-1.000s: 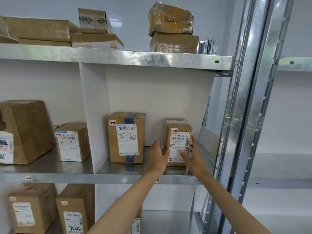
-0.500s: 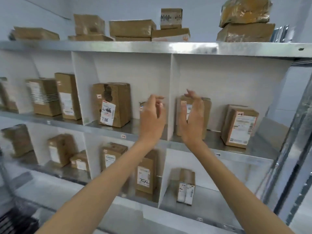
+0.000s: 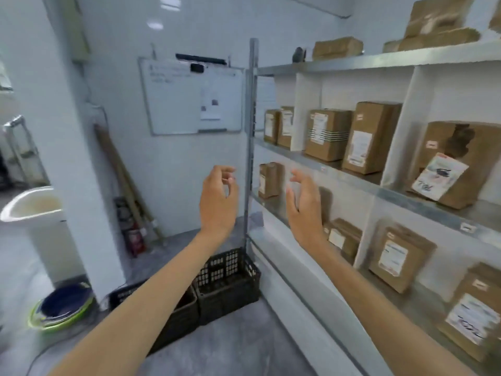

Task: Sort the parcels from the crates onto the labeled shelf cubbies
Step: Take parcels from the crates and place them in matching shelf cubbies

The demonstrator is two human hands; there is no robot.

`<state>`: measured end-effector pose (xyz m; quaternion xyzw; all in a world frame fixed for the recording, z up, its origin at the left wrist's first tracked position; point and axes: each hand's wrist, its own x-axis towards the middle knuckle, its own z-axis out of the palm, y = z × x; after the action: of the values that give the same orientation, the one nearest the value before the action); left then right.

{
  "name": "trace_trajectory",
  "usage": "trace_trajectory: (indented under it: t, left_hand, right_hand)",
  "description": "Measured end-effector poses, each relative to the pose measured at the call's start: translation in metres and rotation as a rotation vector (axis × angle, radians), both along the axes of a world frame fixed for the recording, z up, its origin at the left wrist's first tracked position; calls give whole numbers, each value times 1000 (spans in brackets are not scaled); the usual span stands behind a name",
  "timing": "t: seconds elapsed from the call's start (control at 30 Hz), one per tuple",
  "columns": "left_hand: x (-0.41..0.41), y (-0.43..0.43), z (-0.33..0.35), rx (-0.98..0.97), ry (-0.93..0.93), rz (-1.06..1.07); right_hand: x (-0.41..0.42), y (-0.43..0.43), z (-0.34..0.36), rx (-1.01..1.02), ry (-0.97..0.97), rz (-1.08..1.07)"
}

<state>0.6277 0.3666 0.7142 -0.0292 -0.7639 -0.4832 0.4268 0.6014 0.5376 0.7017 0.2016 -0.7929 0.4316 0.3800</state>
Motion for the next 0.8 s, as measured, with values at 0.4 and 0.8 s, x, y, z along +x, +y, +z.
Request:
trace_trajectory:
  t: [0.4, 0.8]
  left_hand:
    - [13, -232, -108, 76, -245, 483]
    - [-111, -360, -201, 136, -537, 654]
  right_hand:
    - [-72, -222, -112, 240, -325, 458]
    - [-234, -346, -206, 400, -674, 572]
